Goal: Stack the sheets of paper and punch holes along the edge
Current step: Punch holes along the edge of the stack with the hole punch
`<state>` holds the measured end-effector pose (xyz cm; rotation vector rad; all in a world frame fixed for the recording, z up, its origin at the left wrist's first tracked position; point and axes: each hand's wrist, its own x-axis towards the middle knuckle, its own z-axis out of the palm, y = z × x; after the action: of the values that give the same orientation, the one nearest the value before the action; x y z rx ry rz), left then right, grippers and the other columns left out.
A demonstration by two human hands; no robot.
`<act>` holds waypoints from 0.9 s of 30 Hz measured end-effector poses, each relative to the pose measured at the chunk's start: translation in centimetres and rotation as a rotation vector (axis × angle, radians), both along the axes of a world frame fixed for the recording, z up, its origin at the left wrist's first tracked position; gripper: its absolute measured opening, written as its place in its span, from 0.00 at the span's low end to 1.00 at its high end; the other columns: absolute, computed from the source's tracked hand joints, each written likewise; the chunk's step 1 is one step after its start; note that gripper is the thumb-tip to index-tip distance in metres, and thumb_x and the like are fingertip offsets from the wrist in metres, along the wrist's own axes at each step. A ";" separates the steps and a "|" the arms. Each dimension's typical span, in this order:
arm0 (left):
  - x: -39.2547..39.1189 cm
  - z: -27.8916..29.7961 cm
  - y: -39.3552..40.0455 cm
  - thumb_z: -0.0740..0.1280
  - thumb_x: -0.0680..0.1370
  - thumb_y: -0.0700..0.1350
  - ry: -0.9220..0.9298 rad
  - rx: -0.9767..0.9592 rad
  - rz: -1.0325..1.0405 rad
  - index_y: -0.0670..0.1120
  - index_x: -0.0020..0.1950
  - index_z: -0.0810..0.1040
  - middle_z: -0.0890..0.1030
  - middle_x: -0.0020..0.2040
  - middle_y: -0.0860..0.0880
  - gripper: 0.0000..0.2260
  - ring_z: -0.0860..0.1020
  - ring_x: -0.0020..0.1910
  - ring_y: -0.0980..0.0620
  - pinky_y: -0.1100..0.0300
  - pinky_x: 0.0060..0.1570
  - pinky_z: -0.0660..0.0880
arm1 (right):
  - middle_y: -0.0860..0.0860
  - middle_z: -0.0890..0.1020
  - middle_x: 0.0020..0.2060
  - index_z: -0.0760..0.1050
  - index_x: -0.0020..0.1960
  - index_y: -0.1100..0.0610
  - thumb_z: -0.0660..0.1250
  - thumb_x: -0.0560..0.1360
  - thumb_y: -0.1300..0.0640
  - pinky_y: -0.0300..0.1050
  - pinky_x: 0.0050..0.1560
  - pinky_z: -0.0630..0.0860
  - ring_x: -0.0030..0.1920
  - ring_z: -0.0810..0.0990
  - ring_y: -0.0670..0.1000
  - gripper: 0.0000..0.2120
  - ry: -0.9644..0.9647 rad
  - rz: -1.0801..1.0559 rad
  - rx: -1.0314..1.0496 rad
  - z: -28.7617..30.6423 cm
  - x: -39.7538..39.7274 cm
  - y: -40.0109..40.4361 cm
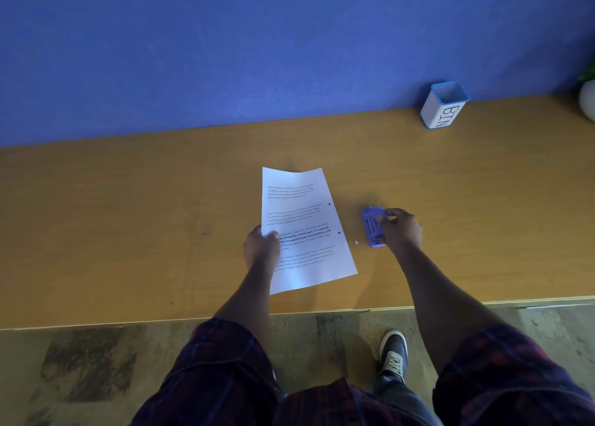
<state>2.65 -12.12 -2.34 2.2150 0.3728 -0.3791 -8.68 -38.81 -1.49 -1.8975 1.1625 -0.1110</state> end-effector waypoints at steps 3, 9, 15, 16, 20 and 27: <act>0.2 0.1 0.5 0.67 0.79 0.46 0.005 0.000 -0.015 0.50 0.61 0.83 0.86 0.56 0.48 0.12 0.80 0.46 0.47 0.58 0.46 0.75 | 0.54 0.85 0.44 0.82 0.60 0.50 0.67 0.79 0.51 0.44 0.40 0.73 0.44 0.82 0.57 0.12 0.007 -0.056 -0.042 0.0 -0.7 -1.7; 0.7 0.0 1.0 0.68 0.79 0.47 0.051 -0.030 -0.047 0.51 0.61 0.83 0.85 0.49 0.49 0.12 0.84 0.46 0.44 0.48 0.49 0.84 | 0.56 0.85 0.53 0.81 0.62 0.48 0.63 0.80 0.52 0.47 0.46 0.74 0.53 0.81 0.61 0.13 0.009 -0.192 -0.110 0.6 -1.4 -5.0; 0.6 0.0 1.0 0.68 0.78 0.48 0.048 -0.026 -0.059 0.51 0.60 0.83 0.86 0.52 0.49 0.12 0.84 0.48 0.44 0.48 0.52 0.84 | 0.57 0.84 0.55 0.81 0.63 0.48 0.61 0.80 0.53 0.45 0.46 0.71 0.54 0.81 0.61 0.15 0.045 -0.278 -0.075 0.0 -2.3 -7.2; 0.6 0.0 1.0 0.68 0.78 0.48 0.050 -0.025 -0.058 0.51 0.60 0.83 0.86 0.51 0.49 0.12 0.84 0.48 0.44 0.47 0.52 0.84 | 0.57 0.84 0.55 0.81 0.63 0.49 0.61 0.81 0.53 0.45 0.46 0.71 0.54 0.81 0.61 0.15 0.054 -0.284 -0.064 -0.2 -2.4 -7.4; 0.6 0.0 1.1 0.68 0.78 0.49 0.052 -0.017 -0.062 0.51 0.61 0.83 0.86 0.52 0.49 0.12 0.84 0.48 0.44 0.48 0.52 0.84 | 0.58 0.84 0.56 0.81 0.63 0.49 0.61 0.81 0.53 0.45 0.46 0.71 0.54 0.81 0.62 0.14 0.067 -0.302 -0.062 -0.7 -2.4 -7.9; 0.5 0.3 0.9 0.67 0.78 0.50 0.061 -0.021 -0.070 0.51 0.61 0.82 0.86 0.53 0.48 0.13 0.85 0.50 0.43 0.47 0.52 0.84 | 0.60 0.83 0.58 0.80 0.64 0.49 0.60 0.80 0.54 0.48 0.49 0.74 0.57 0.81 0.64 0.16 0.074 -0.402 -0.095 -0.6 -2.6 -9.8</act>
<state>3.12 -11.20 -2.07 2.2035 0.3232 -0.4874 -11.32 -48.60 -2.09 -1.7364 1.6026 -0.3227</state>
